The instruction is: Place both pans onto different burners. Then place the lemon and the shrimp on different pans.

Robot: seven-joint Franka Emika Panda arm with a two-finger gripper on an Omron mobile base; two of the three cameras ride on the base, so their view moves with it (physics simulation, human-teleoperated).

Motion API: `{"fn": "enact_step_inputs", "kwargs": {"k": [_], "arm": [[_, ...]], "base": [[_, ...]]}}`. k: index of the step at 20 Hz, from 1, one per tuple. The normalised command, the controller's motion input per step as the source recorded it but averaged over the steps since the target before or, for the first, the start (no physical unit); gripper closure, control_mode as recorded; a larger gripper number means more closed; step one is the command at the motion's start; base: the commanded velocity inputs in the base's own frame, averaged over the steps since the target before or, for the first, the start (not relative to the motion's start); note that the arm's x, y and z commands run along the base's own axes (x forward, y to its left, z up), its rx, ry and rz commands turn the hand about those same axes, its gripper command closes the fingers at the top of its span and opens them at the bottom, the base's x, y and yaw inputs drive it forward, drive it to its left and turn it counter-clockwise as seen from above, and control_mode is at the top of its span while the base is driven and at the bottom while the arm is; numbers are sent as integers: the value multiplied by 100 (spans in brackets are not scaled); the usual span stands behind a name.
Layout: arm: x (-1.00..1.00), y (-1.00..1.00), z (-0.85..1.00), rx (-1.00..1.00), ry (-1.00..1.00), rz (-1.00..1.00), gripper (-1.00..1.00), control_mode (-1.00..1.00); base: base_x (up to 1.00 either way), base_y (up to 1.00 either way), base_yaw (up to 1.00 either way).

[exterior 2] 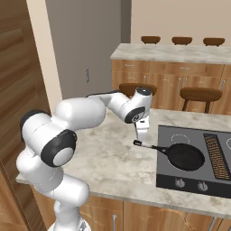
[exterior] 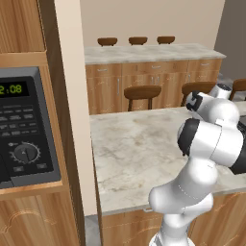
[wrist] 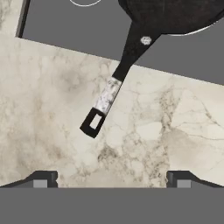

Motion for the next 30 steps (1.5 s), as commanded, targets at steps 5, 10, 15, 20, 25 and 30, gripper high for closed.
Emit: {"fn": "enact_step_inputs", "kwargs": {"k": [5,10,15,20,25,30], "arm": [[-8,100,24,-7,0,38,-100,-100],[-14,89,22,-9,0,35,-100,-100],[-24,49,18,-7,2,37,-100,-100],[-6,15,17,-14,2,29,-100,-100],[-14,5,23,-11,9,18,-100,-100],[-35,11,17,-8,6,18,-100,-100]], "base": [[0,0,0],[0,0,0],[0,0,0],[0,0,0],[0,0,0],[0,0,0]]}}
